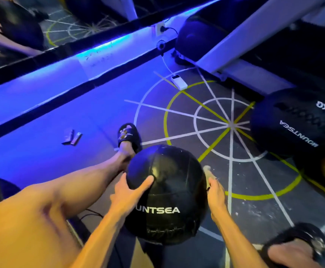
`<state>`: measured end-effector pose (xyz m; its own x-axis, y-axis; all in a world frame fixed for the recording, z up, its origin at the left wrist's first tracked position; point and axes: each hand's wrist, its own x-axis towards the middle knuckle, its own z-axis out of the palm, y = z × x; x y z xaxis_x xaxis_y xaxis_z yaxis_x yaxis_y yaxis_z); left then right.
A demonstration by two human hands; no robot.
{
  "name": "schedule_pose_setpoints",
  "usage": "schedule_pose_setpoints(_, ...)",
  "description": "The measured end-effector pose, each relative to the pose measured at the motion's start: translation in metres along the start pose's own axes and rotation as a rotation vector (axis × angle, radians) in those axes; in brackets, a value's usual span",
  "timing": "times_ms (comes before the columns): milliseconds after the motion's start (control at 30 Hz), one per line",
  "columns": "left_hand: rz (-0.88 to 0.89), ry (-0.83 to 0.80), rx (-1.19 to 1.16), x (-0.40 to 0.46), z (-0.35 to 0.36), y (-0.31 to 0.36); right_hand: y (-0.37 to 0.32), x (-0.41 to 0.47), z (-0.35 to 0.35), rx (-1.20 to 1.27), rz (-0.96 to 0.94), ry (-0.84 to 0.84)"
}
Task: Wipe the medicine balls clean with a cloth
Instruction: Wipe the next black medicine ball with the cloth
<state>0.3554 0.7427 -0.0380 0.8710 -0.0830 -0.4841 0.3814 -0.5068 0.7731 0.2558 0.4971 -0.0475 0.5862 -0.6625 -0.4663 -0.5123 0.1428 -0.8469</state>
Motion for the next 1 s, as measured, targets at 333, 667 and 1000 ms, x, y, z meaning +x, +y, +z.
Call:
schedule_pose_setpoints(333,0.118,0.088,0.273,-0.011,0.038,-0.007,-0.038,0.012,0.005,-0.442,-0.067,0.096)
schedule_pose_setpoints(667,0.080,0.018,0.362,-0.042,0.054,0.018,-0.057,0.005,0.024,-0.708,-0.583,-0.274)
schedule_pose_setpoints(1000,0.250,-0.059,0.540,-0.053,0.085,0.032,-0.058,-0.006,0.026,-0.797,-0.711,-0.260)
